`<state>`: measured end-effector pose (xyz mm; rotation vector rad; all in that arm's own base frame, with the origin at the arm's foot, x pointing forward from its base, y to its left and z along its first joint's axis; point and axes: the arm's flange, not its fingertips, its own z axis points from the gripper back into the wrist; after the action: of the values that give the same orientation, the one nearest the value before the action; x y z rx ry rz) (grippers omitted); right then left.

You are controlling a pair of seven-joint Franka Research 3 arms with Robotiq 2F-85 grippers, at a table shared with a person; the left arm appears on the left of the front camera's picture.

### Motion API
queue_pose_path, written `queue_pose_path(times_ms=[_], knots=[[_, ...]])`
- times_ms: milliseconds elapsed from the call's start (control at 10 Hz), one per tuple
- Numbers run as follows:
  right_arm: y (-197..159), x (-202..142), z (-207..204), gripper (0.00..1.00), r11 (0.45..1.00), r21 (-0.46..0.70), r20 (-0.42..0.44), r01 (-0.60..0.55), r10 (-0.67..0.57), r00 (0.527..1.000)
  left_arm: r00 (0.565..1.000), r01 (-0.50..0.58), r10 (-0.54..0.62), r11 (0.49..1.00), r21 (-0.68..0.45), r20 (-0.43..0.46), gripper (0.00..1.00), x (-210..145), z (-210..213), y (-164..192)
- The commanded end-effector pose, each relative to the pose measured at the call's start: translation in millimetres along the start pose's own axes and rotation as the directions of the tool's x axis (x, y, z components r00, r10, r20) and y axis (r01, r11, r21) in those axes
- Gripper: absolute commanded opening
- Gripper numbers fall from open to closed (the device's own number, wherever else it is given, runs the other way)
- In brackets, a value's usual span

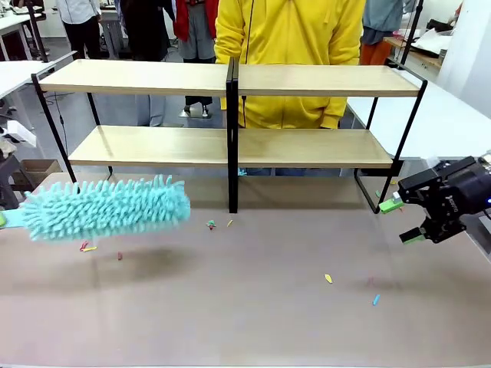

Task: Clean the shelves.
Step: Place the Duster on the table.

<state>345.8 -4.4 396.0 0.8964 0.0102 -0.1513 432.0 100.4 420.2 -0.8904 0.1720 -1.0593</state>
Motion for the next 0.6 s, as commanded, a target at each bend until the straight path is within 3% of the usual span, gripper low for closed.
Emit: queue_pose_path(times_ms=[0,400,500], knots=[[16.4,-6.8,-3.7,1.00,0.996,-0.017,-0.031,-0.086,0.085,0.996,0.994,-0.087,0.082,0.994,0.058,0.078,0.12,9.5,-9.4,-0.7],[16.4,-6.8,-3.7,1.00,0.996,-0.017,-0.031,-0.086,0.085,0.996,0.996,-0.086,0.088,0.994,0.068,-0.028,0.12,16.0,-9.4,7.5],[16.4,-6.8,-3.7,1.00,0.996,-0.017,-0.031,-0.086,0.085,0.996,0.995,-0.077,0.080,0.995,0.063,-0.053,0.69,15.7,-7.7,6.6]])
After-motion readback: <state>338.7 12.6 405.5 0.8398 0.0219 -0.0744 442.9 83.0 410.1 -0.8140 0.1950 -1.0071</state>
